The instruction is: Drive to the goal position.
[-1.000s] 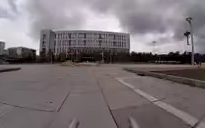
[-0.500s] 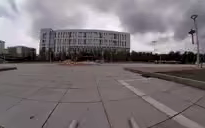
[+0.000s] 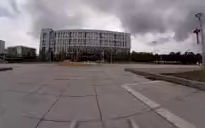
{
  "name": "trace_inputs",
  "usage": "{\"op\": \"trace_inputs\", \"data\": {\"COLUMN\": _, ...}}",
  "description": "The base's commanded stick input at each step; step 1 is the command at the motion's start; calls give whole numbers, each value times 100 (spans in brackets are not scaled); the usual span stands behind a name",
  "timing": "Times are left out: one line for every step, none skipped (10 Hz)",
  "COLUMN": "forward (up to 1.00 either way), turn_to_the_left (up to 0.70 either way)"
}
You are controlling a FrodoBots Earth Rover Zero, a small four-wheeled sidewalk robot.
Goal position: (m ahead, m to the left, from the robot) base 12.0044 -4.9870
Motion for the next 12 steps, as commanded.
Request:
{"op": "trace_inputs", "data": {"forward": 100, "turn_to_the_left": 0}}
{"op": "trace_inputs", "data": {"forward": 100, "turn_to_the_left": 0}}
{"op": "trace_inputs", "data": {"forward": 100, "turn_to_the_left": 0}}
{"op": "trace_inputs", "data": {"forward": 100, "turn_to_the_left": 0}}
{"op": "trace_inputs", "data": {"forward": 100, "turn_to_the_left": 0}}
{"op": "trace_inputs", "data": {"forward": 100, "turn_to_the_left": 0}}
{"op": "trace_inputs", "data": {"forward": 100, "turn_to_the_left": 0}}
{"op": "trace_inputs", "data": {"forward": 100, "turn_to_the_left": 0}}
{"op": "trace_inputs", "data": {"forward": 100, "turn_to_the_left": 0}}
{"op": "trace_inputs", "data": {"forward": 100, "turn_to_the_left": 0}}
{"op": "trace_inputs", "data": {"forward": 100, "turn_to_the_left": 0}}
{"op": "trace_inputs", "data": {"forward": 100, "turn_to_the_left": 0}}
